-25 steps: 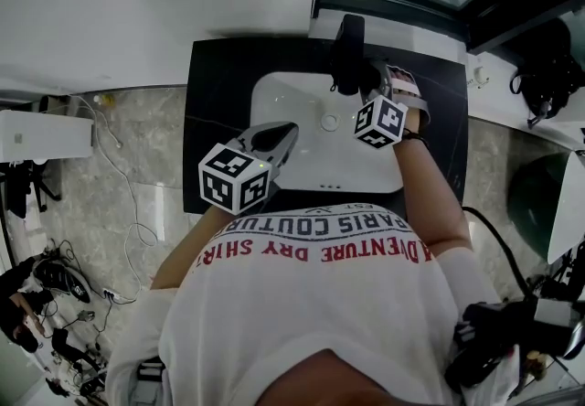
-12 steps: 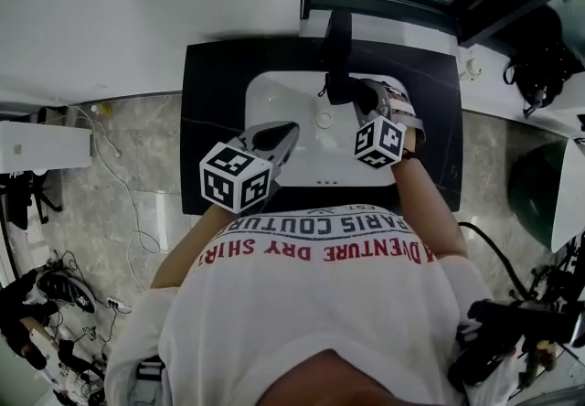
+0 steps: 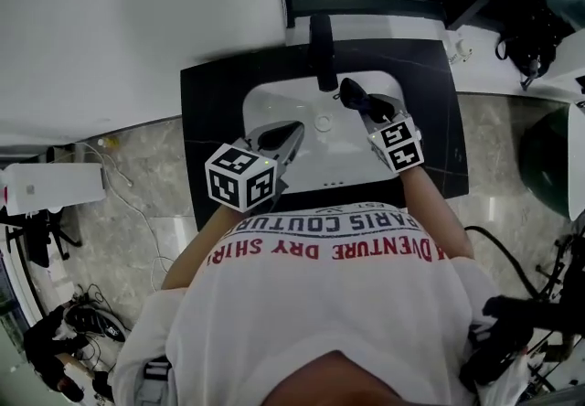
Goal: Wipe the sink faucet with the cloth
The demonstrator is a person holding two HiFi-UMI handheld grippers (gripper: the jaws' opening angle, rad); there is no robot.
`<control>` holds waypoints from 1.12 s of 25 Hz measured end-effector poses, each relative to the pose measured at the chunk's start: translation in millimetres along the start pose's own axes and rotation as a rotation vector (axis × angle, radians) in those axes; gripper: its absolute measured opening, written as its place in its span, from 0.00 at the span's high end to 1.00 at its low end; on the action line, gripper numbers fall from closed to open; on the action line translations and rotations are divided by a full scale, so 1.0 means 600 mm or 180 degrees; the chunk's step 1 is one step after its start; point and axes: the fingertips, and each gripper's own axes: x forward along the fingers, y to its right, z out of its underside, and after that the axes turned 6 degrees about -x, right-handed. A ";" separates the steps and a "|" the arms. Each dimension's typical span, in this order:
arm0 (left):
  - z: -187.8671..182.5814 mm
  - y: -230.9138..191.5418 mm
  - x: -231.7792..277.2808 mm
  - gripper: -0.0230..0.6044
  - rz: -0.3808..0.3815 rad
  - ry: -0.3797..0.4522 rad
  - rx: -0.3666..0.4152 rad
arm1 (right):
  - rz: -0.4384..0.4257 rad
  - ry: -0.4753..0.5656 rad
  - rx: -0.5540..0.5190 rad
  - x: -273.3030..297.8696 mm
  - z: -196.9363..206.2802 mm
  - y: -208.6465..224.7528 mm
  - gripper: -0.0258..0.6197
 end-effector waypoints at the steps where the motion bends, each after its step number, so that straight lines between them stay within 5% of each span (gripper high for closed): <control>1: -0.005 0.002 0.002 0.96 0.0030 -0.0002 0.0021 | -0.0068 0.0155 0.0311 -0.006 -0.006 0.001 0.83; 4: -0.010 0.006 0.009 0.96 0.0101 -0.0027 0.0054 | -0.0241 0.0623 0.1171 -0.024 -0.028 0.009 0.83; 7: -0.004 0.002 0.017 0.96 0.0114 -0.0099 0.0073 | -0.0357 0.1141 0.1433 -0.049 -0.076 0.002 0.83; 11: 0.002 -0.014 0.028 0.96 -0.0012 -0.0147 0.0030 | -0.0567 0.1544 0.1044 -0.058 -0.142 -0.044 0.83; 18: 0.015 -0.027 0.048 0.96 -0.0364 -0.0017 -0.0175 | -0.0841 0.1532 0.0258 -0.012 -0.173 -0.097 0.83; 28: 0.013 -0.027 0.060 0.96 -0.0623 0.0086 -0.0308 | -0.1015 0.1580 -0.0101 -0.008 -0.164 -0.085 0.83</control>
